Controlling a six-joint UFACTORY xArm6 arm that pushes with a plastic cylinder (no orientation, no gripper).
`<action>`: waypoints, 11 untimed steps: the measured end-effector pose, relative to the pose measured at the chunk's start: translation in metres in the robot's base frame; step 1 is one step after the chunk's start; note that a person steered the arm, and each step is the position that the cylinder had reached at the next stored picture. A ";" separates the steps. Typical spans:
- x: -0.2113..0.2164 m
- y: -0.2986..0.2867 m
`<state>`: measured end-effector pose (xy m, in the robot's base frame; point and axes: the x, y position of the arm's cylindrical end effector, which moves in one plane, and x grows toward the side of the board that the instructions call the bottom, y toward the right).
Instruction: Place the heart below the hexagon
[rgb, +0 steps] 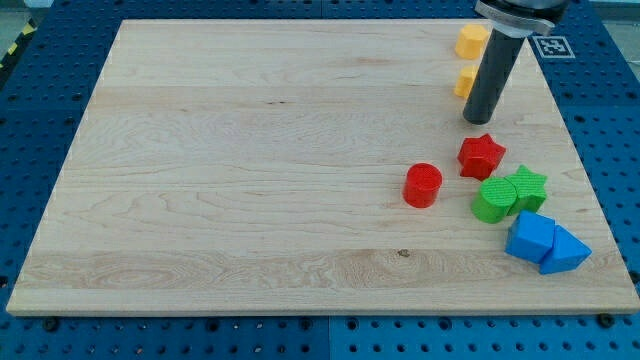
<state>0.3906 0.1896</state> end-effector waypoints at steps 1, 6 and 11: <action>-0.001 -0.005; -0.069 -0.003; -0.006 -0.130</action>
